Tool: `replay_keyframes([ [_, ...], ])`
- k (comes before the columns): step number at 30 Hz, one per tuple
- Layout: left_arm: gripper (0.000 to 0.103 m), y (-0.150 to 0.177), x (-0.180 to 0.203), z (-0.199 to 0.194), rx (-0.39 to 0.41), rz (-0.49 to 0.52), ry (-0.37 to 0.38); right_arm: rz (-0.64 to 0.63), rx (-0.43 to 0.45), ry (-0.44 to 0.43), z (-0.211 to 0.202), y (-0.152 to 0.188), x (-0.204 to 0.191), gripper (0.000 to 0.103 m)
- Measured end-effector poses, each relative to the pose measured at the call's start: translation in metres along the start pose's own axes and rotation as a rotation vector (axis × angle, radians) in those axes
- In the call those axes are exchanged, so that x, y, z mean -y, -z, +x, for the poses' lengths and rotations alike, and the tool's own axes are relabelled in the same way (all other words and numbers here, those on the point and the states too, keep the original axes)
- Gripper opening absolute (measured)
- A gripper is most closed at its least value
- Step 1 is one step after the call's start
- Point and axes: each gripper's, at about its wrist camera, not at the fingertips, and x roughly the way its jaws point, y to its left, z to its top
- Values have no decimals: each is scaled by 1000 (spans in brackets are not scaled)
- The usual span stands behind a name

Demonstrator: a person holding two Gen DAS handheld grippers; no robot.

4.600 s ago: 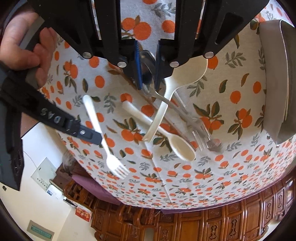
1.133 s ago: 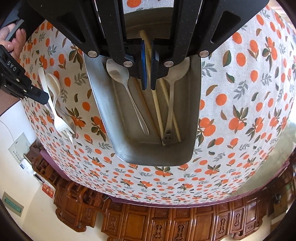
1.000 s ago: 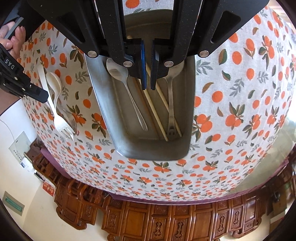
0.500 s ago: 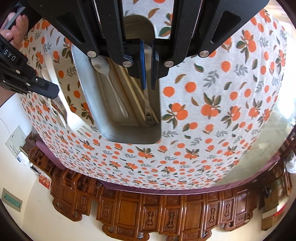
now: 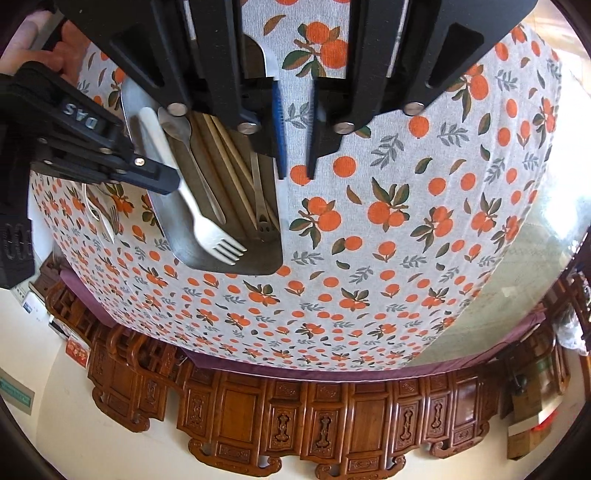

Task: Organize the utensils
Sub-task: 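Lower the white plastic fork into the tray and open the right tool, then grasp a white plastic spoon with the left tool while the right tool returns to the pile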

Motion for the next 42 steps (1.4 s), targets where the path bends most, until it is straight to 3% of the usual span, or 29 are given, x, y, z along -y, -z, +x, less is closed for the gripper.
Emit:
replay_keyframes([
  [6,13,0,2,0,-1,0,9,-4,7,-23,3,1,1,8],
  [11,15,0,11,-2,5,11,28,-40,47,-21,-20,6,9,8],
  [20,49,1,47,-8,35,69,93,-110,133,128,-95,16,60,8],
  [23,50,2,57,-8,31,83,107,-124,142,211,-111,21,85,8],
  [26,61,3,67,-9,32,97,118,-115,142,268,-120,26,109,8],
  [31,63,5,83,-8,28,123,132,-105,139,344,-126,38,141,8],
  [35,66,8,98,-7,22,148,146,-75,135,351,-126,51,162,16],
  [42,66,20,135,-5,-3,216,191,-77,62,357,-105,68,184,16],
])
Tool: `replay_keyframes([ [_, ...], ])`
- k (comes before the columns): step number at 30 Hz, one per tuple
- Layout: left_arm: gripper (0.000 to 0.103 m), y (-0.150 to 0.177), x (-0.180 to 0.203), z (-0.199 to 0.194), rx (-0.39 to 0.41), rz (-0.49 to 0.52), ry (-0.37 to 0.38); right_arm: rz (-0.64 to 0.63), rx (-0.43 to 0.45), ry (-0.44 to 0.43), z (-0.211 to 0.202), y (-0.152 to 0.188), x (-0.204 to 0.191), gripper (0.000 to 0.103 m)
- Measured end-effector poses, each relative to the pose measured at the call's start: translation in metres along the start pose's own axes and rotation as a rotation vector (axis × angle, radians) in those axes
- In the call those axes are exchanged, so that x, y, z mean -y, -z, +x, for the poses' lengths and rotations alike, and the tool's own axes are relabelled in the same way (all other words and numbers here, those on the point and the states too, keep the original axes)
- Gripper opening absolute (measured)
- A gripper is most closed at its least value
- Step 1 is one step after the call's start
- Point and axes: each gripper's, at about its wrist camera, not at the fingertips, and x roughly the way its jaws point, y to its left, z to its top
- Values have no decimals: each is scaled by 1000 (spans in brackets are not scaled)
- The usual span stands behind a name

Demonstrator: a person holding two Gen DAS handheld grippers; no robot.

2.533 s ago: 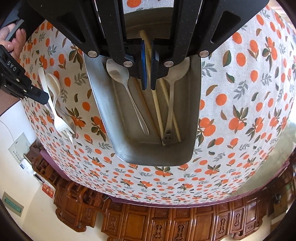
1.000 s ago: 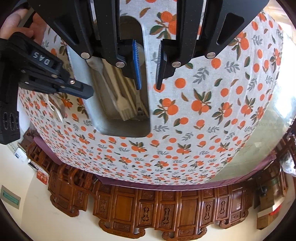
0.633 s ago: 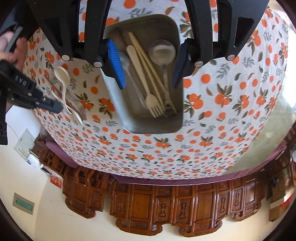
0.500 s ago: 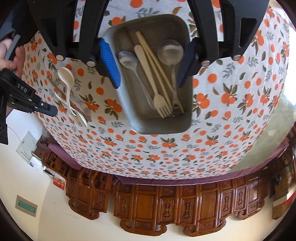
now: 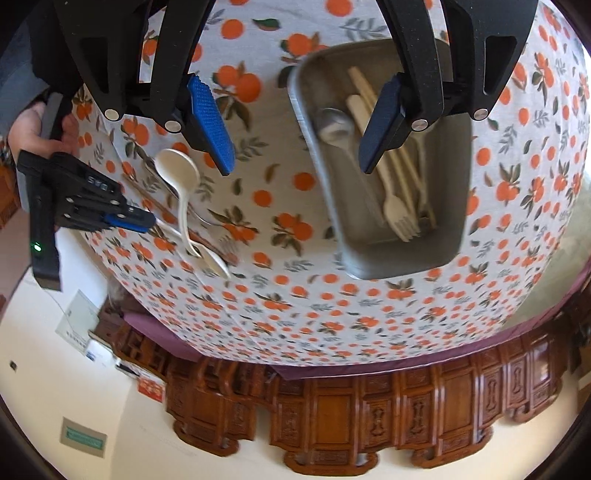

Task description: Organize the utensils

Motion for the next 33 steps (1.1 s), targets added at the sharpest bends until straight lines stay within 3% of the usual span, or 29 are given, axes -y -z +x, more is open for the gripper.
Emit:
replay_keyframes([
  [13,66,-14,44,20,-39,75,12,66,24,-17,-2,-3,23,16],
  [21,66,-29,70,54,-96,91,57,95,25,-14,-1,-2,34,16],
  [30,31,-15,81,99,-201,54,128,93,19,-20,2,-2,32,16],
  [33,25,-12,81,104,-215,37,149,86,18,-22,3,-3,29,16],
])
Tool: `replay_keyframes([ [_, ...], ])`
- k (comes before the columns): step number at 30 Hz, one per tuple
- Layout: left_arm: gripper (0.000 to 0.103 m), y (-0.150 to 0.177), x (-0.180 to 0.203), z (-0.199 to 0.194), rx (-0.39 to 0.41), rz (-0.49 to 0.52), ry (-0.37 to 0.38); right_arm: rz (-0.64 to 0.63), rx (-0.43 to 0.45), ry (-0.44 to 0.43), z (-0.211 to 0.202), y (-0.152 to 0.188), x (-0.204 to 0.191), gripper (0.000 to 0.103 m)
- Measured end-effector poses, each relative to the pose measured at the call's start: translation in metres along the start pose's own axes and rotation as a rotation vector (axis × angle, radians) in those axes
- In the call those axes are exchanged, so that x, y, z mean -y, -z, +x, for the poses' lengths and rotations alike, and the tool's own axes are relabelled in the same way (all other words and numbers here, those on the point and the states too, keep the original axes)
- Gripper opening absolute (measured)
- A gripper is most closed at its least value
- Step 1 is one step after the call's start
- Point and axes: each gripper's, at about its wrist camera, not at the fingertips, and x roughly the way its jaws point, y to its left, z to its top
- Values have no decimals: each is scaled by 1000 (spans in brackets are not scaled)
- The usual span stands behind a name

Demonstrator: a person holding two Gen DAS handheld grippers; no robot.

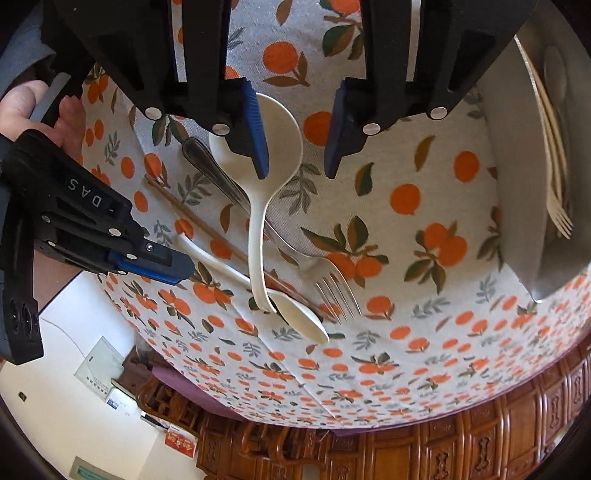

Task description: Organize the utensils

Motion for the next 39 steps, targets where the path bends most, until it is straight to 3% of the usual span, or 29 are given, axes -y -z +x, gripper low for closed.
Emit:
replay_keyframes([
  [3,18,0,-2,2,0,-15,15,-6,-5,0,2,0,-2,16],
  [5,7,0,-5,1,-2,-34,38,-11,-7,-1,2,1,-3,16],
  [8,4,1,-7,-5,13,-44,61,-19,-14,-3,4,2,-5,16],
  [19,4,1,-18,-43,99,-68,46,-66,-44,-27,10,6,-17,16],
  [31,4,1,-26,-66,149,-51,-5,-106,-86,8,24,8,-26,16],
  [34,4,3,-29,-72,160,-51,-17,-122,-88,5,25,8,-30,8],
  [39,4,7,-39,-88,186,-60,-37,-153,-95,-33,24,10,-43,6],
])
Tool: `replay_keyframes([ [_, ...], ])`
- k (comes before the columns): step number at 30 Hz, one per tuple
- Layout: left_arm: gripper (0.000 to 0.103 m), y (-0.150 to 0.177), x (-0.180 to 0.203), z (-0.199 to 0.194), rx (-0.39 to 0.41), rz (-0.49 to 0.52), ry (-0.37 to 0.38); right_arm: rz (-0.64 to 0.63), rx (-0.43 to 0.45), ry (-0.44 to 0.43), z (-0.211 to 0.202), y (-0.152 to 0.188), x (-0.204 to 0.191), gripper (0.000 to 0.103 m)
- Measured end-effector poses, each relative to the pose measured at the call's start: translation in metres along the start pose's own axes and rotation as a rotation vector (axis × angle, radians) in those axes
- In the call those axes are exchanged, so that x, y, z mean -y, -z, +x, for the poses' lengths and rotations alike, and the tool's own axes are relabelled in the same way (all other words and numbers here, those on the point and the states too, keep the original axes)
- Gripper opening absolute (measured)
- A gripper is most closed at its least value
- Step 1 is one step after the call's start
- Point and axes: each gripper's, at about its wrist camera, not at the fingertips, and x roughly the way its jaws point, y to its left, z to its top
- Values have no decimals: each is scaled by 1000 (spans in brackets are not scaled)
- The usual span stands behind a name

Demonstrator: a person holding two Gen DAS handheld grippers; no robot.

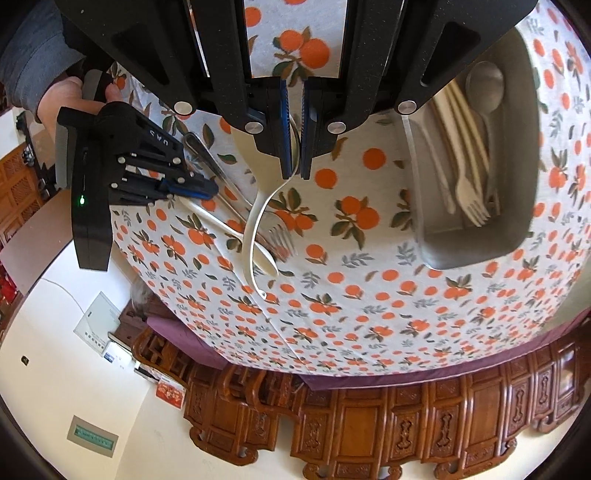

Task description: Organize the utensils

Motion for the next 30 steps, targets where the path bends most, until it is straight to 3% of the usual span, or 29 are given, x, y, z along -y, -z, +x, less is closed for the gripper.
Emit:
replay_keyframes([
  [19,4,11,-61,-44,58,-107,-102,-9,94,-46,-29,-8,-24,6],
  [30,4,26,-89,-40,17,-135,-222,7,118,-47,-35,-9,-19,6],
])
